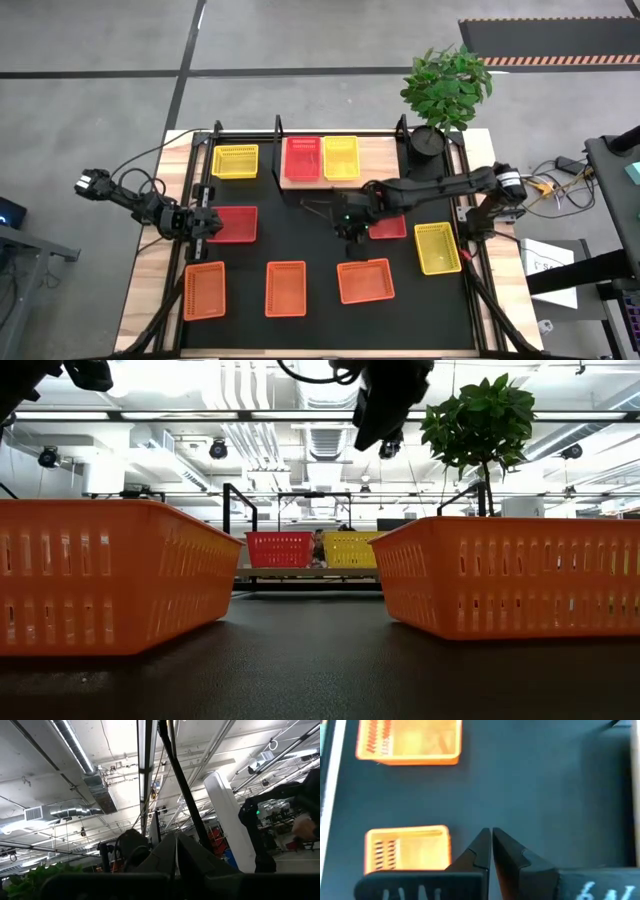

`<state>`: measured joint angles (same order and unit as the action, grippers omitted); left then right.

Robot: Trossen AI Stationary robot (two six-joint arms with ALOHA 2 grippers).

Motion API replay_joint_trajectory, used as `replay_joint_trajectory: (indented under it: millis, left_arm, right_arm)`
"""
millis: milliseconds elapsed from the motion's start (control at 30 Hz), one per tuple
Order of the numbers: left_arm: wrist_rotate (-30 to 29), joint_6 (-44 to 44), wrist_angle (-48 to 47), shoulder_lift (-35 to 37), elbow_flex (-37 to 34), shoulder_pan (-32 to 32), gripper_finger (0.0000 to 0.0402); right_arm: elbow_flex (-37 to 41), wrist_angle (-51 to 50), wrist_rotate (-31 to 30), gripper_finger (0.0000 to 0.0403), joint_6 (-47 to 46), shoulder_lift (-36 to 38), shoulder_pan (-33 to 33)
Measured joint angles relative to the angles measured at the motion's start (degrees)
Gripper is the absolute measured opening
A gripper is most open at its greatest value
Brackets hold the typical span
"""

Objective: Stack baskets on shelf by color
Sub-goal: Put the right orange bin on the shelf

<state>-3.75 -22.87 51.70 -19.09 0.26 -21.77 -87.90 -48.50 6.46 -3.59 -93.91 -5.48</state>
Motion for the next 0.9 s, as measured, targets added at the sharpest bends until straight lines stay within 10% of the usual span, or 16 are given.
replay_joint_trajectory:
  millis: [300,600,900]
  left_arm:
    - [0.01,-0.02,0.02,0.00,0.01,-0.01,0.0002]
    - [0.00,-0.01,0.06,0.00,-0.01,-0.01,0.0002]
    - [0.00,0.00,0.02,0.00,-0.01,-0.01,0.0002]
  right_arm:
    - [0.00,-1.12,-0.99,0.0087,2.25,0.00,-5.95]
    - [0.00,-12.53,-10.30,0.0179,30.22,0.00,-16.24]
    - [1.85,-24.49,-13.30,0.0177,42.70,0.00,-21.82]
